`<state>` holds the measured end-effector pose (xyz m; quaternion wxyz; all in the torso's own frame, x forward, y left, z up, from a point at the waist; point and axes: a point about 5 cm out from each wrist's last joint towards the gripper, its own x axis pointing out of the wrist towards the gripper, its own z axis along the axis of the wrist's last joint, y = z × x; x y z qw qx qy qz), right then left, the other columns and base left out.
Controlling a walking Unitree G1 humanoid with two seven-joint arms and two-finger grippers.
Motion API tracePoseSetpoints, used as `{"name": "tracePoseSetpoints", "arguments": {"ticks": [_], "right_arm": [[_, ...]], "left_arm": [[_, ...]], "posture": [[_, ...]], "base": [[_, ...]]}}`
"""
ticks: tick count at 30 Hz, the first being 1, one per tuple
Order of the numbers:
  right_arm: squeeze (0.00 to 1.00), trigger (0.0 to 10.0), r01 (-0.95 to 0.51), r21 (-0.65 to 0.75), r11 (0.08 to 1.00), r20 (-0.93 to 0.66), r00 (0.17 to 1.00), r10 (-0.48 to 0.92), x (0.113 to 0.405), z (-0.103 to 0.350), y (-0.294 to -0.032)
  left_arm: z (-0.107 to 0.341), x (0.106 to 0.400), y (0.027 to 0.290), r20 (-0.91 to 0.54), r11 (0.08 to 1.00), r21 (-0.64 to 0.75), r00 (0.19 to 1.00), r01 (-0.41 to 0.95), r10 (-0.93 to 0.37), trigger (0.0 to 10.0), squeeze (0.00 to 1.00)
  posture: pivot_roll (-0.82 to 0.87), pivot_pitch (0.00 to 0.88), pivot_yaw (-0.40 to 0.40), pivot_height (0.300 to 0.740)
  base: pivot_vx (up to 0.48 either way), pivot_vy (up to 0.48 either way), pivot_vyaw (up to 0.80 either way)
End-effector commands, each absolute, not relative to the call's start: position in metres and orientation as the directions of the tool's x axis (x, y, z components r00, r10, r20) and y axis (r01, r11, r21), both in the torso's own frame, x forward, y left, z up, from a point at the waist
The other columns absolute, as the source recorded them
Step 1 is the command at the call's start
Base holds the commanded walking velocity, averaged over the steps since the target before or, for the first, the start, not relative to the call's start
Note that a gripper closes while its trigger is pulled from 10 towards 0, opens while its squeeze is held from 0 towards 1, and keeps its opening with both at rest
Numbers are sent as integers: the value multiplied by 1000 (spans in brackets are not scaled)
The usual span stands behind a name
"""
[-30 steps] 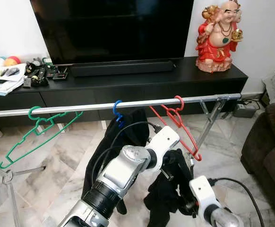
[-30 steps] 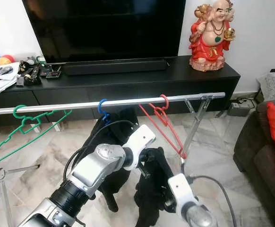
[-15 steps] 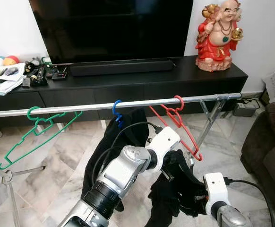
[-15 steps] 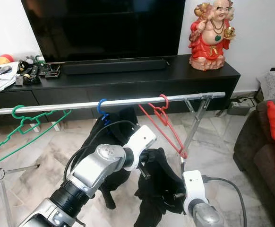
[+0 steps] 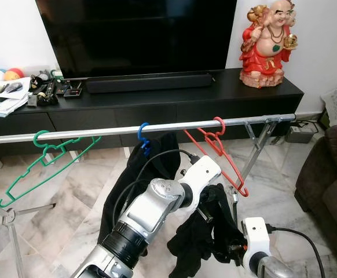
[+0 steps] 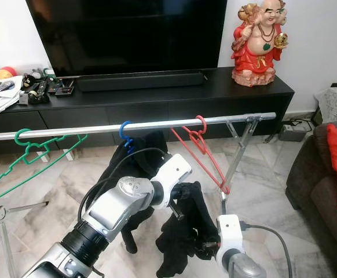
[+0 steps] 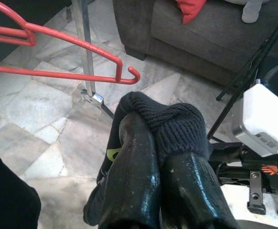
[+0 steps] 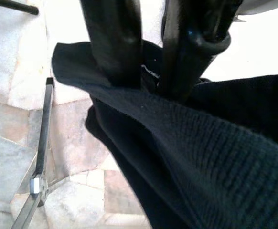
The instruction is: Hang hanger
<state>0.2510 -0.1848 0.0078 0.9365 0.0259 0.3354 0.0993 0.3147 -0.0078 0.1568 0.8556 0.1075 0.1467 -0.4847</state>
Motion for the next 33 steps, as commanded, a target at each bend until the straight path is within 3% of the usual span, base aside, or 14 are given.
{"name": "tracePoseSetpoints", "arguments": {"ticks": [1,33], "right_arm": [[0,0,-176,114,978,-627,750,209,251,6,-183],[0,0,-193,80,978,-677,709,195,240,-4,-185]], "left_arm": [[165,313,-9,-318,489,71,484,869,-815,0,0],[164,313,-9,-322,482,71,478,873,-817,0,0]], "posture": [[21,35,56,740],[17,44,56,740]], "base": [[0,0,0],[0,0,0]]}}
